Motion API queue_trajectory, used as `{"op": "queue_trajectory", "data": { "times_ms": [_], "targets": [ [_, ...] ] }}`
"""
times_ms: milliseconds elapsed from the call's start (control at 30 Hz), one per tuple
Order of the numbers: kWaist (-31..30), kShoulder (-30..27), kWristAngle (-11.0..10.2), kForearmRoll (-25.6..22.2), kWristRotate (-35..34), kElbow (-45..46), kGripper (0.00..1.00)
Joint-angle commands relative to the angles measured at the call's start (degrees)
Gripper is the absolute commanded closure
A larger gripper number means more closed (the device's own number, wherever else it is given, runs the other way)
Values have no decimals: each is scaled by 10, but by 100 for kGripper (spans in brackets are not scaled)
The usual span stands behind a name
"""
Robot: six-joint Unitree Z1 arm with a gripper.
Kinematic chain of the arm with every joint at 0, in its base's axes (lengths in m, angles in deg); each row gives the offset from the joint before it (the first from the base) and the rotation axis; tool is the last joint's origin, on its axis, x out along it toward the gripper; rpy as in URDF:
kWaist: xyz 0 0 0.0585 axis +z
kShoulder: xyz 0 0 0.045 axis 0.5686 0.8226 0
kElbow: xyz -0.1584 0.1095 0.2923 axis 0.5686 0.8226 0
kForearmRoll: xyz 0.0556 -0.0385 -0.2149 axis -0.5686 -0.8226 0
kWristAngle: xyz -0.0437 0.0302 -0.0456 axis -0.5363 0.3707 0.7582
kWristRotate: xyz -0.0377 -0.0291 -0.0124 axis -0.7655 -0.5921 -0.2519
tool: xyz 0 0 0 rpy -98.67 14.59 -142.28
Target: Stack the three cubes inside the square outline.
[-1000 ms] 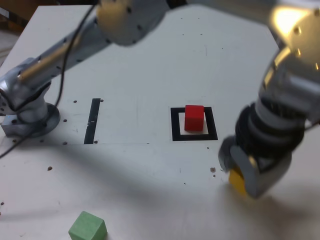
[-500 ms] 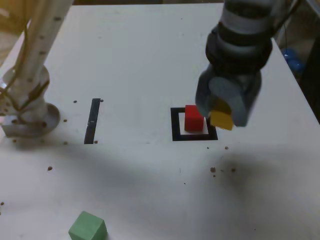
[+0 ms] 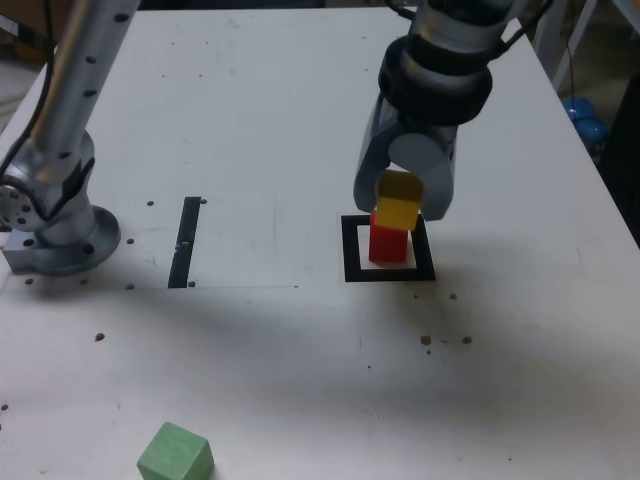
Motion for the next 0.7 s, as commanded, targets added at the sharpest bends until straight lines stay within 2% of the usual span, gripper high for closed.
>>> {"op": "queue_trajectory", "data": {
  "times_ms": [0, 667],
  "targets": [
    [8, -7, 1, -1, -2, 6, 63],
    [37, 0, 17, 28, 4, 42, 63]
  ]
}}
